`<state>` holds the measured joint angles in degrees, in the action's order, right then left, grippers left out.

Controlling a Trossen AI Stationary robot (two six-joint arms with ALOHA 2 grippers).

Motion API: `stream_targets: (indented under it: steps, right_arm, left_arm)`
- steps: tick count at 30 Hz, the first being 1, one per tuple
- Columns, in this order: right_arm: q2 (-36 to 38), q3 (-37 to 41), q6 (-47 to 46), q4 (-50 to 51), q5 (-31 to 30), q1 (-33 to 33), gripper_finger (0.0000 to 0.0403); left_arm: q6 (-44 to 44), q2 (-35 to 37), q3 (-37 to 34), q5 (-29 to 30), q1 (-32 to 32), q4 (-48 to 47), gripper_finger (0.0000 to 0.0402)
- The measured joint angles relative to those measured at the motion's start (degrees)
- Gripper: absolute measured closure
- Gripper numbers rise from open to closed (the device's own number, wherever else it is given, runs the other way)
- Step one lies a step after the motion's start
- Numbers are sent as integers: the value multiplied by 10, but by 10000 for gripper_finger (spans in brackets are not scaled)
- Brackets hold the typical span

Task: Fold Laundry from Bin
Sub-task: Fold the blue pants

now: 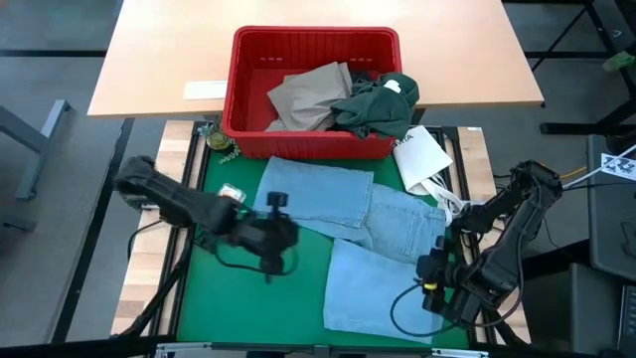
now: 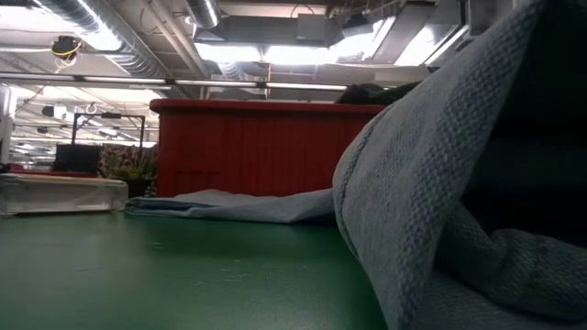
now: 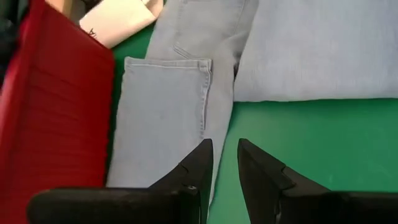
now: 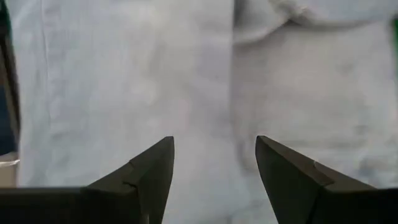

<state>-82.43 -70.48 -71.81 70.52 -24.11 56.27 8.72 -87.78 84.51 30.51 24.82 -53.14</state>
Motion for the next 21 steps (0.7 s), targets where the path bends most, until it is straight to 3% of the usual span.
stream_targets:
  steps: [5,9,15,21]
  right_arm:
    - [0,2,-82,-4,65,0,176]
    - [-2,2,-135,-4,82,0,176]
    - [-17,2,-207,-7,122,9,176]
    - [-40,2,-266,-37,131,42,176]
  left_arm:
    - [17,120,-238,-2,22,217,331]
    - [18,164,-359,-15,36,383,331]
    - [17,161,-442,-53,43,552,331]
    - [17,151,-456,-57,45,597,331]
